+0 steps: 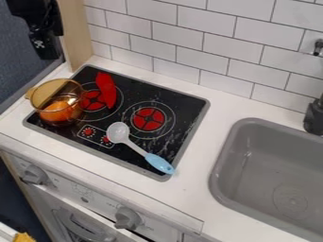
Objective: Move the red chili to the right burner of the stove
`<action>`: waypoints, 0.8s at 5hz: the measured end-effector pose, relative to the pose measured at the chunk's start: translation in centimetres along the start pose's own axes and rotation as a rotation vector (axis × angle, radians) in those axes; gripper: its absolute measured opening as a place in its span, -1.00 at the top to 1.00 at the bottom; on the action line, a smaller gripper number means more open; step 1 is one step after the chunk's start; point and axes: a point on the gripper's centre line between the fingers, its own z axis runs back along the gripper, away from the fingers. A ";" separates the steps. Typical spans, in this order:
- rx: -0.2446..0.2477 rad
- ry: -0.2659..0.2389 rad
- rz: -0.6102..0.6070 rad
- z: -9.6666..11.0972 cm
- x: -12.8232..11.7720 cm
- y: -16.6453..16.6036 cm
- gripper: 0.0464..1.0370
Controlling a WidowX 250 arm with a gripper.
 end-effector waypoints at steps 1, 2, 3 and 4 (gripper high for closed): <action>0.039 0.003 -0.011 -1.1 -0.1 0.4 -0.93; 0.053 0.044 -0.174 -1.2 -0.7 -0.7 -0.93; 0.088 0.087 -0.421 -1.2 -0.6 -1.9 -0.93; 0.094 0.109 -0.641 -0.7 -0.5 -2.6 -0.93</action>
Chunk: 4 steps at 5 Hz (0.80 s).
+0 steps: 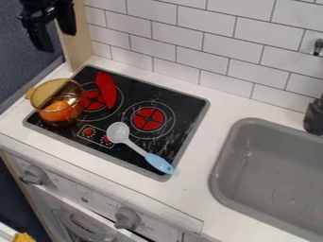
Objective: Move the red chili to the right burner of the stove
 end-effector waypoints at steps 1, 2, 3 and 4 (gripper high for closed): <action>0.033 0.012 -0.247 -0.9 -0.4 -0.5 -0.93; 0.028 -0.014 -0.501 -1.9 -1.5 -1.4 -0.93; 0.024 -0.029 -0.713 -3.4 -2.7 -2.8 -0.93; 0.028 -0.034 -0.851 -5.1 -3.7 -4.1 -0.93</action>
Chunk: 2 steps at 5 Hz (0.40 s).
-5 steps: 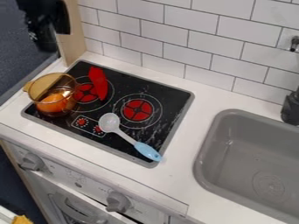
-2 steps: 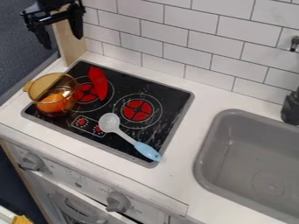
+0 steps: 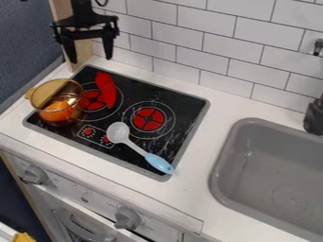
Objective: Move the red chili to the right burner of the stove
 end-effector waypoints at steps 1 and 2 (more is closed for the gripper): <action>-0.003 0.000 -0.045 -2.1 0.5 -0.9 -0.93; -0.004 -0.014 -0.055 -3.2 1.3 -1.4 -0.93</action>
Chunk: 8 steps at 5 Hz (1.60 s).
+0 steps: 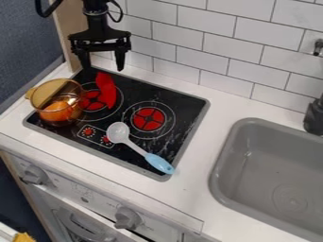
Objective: Move the red chili to the right burner of the stove
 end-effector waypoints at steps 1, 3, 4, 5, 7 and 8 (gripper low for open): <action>-0.004 0.023 -0.013 -1.5 0.0 -0.3 -0.93; 0.025 0.077 -0.020 -3.8 -0.3 -0.1 -0.93; 0.010 0.082 -0.027 -4.2 -0.2 -0.3 -0.82; 0.005 0.079 -0.026 -4.4 -0.1 -0.4 -0.25; -0.013 0.083 -0.050 -4.4 -0.6 -0.7 -0.05; -0.033 0.084 -0.087 -2.9 -1.4 -2.0 -0.05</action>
